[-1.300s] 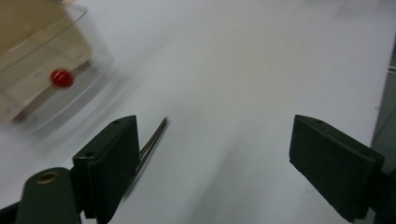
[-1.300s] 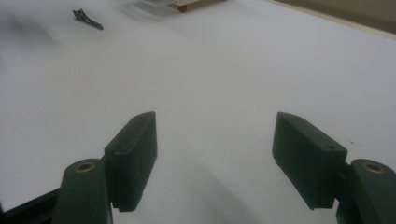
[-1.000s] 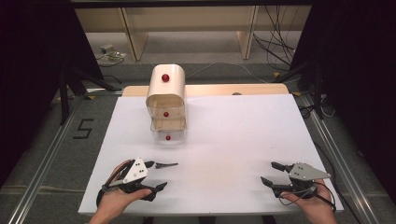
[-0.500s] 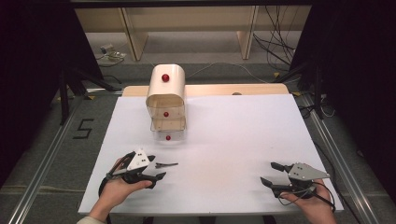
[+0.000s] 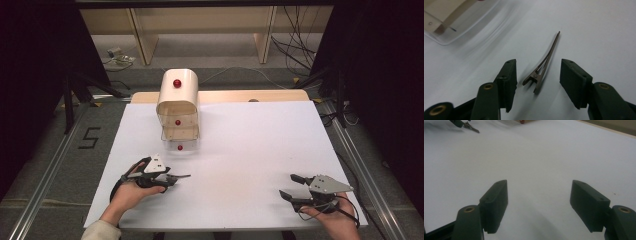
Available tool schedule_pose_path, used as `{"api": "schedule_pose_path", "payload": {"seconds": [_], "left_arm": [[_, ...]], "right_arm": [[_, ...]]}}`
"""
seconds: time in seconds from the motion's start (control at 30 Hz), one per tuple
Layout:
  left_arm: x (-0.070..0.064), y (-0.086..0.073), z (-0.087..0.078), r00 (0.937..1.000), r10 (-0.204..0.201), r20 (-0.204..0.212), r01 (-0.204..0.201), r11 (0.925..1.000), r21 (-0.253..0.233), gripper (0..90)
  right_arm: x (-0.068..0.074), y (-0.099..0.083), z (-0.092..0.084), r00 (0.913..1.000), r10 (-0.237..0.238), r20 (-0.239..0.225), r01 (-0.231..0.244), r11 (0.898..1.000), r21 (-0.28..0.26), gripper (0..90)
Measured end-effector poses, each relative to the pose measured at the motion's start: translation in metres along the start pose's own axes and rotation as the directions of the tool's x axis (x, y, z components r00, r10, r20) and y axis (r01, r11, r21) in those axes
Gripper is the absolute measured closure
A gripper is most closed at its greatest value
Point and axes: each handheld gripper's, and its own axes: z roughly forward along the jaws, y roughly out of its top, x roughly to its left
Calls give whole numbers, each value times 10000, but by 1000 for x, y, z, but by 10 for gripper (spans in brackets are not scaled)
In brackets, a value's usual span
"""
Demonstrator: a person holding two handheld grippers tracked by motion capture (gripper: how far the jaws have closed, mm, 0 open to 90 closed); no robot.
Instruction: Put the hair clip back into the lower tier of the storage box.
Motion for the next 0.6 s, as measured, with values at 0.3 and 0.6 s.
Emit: {"api": "schedule_pose_path", "payload": {"seconds": [0.3,0.6], "left_arm": [[3,-1,3,9968,-591,534,574,9978,321,638],[-1,3,1,9971,-728,238,712,9955,621,762]], "right_arm": [[0,-1,0,10000,-52,-26,52,10000,-56,314],[0,-1,0,10000,-48,-44,48,10000,-67,314]]}}
